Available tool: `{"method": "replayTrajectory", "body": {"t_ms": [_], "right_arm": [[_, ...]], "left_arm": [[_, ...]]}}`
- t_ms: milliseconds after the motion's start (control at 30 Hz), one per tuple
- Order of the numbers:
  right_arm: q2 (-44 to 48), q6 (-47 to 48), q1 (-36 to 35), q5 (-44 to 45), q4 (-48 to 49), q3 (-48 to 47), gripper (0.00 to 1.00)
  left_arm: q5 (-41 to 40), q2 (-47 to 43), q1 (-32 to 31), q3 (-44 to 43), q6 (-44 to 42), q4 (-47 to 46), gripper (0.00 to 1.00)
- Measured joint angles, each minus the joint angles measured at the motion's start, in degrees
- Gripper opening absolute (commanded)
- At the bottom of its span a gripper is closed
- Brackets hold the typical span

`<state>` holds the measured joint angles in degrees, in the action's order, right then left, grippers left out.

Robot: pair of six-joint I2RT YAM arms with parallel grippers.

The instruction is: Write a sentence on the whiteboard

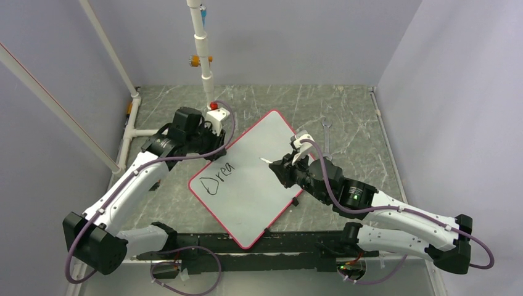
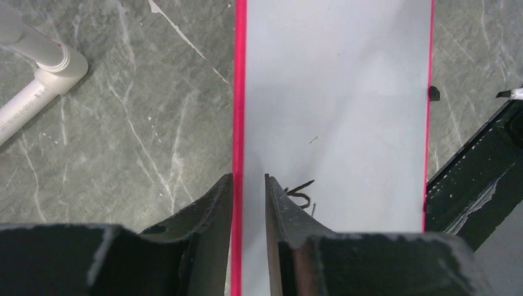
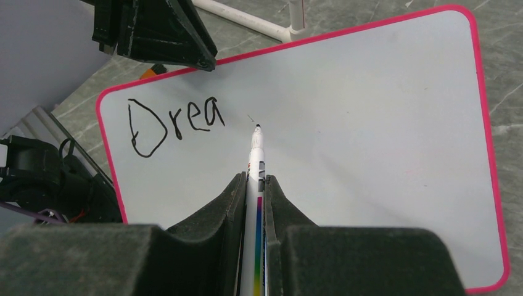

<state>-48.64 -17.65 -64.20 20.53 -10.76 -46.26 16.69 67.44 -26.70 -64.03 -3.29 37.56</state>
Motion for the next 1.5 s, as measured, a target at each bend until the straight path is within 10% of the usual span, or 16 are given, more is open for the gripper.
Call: {"method": "replayTrajectory", "body": {"t_ms": [467, 800, 1500], "right_arm": [[0.0, 0.1, 0.0, 0.0, -0.2, 0.0, 0.00], [0.1, 0.1, 0.0, 0.0, -2.7, 0.0, 0.00], [0.4, 0.1, 0.0, 0.0, -2.9, -0.1, 0.00]], "left_arm": [[2.0, -0.2, 2.5, -2.9, 2.8, 0.0, 0.57], [26.8, -4.0, 19.7, 3.1, 11.4, -5.0, 0.61], [43.2, 4.4, 22.7, 12.2, 16.8, -11.2, 0.41]]}}
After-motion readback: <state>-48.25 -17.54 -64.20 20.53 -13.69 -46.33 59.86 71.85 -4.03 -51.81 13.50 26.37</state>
